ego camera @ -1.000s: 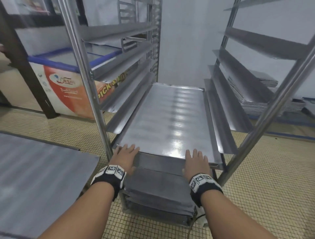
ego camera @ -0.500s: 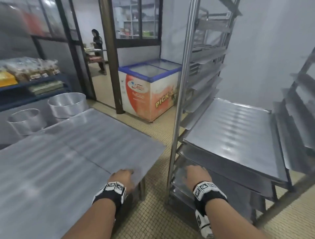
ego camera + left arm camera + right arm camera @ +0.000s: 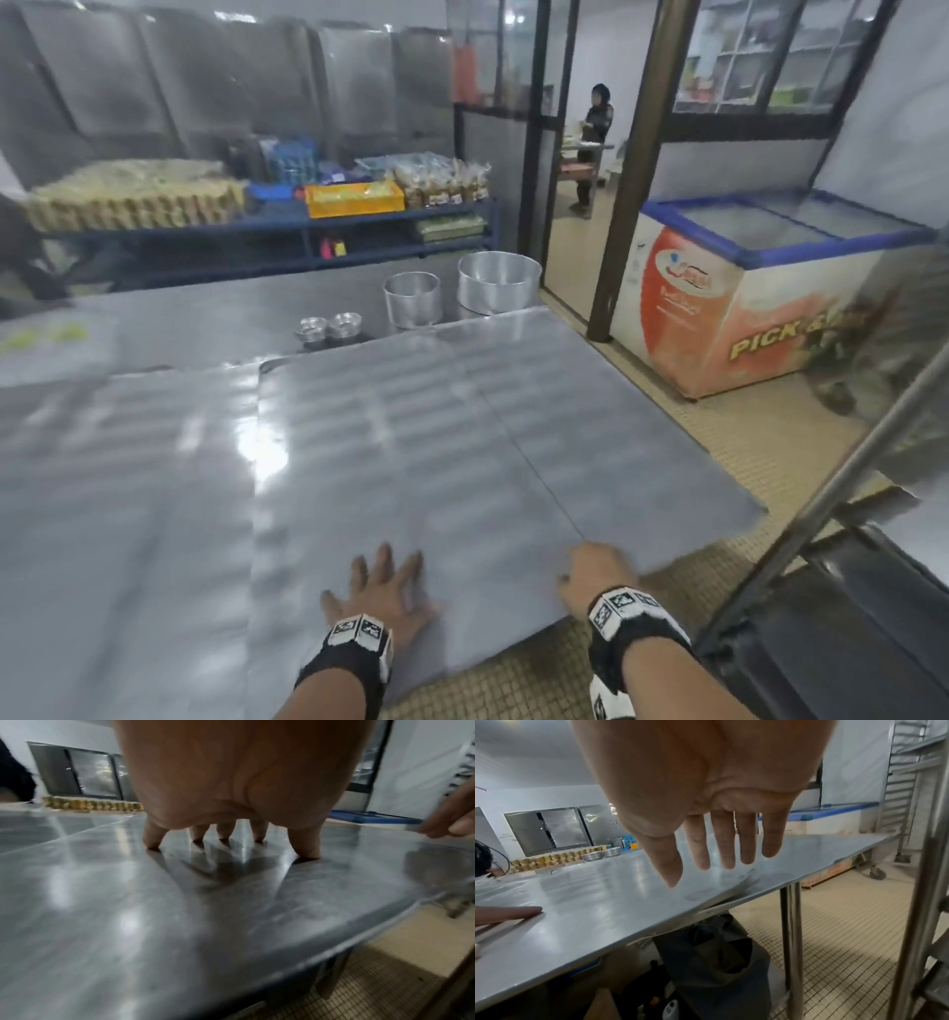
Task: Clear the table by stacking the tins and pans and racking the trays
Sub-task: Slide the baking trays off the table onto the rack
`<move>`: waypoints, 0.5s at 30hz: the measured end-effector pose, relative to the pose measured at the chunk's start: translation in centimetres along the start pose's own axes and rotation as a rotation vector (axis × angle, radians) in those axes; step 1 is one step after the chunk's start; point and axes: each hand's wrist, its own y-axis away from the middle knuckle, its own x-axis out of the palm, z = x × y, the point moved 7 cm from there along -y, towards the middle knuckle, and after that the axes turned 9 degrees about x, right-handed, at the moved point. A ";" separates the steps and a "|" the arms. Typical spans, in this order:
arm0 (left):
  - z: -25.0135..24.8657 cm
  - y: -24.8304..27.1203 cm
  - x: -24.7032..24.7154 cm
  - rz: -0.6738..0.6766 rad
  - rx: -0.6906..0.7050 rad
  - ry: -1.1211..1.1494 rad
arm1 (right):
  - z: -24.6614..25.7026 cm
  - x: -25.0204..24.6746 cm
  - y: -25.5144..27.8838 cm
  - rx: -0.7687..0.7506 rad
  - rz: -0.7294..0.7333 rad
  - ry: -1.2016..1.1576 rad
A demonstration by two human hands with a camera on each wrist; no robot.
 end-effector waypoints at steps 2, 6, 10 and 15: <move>1.5 0.7 -0.3 0.003 -0.092 0.023 | 1.0 0.7 -1.0 0.018 0.020 -0.009; 4.2 2.2 -0.7 0.002 -0.326 0.129 | 2.2 0.8 -3.3 0.074 0.033 -0.089; 6.4 4.7 -0.9 -0.101 -0.672 0.249 | 2.7 0.8 -5.0 0.156 0.005 -0.159; 8.4 6.3 -1.4 -0.337 -0.959 0.456 | 3.2 1.4 -5.8 0.335 0.018 -0.280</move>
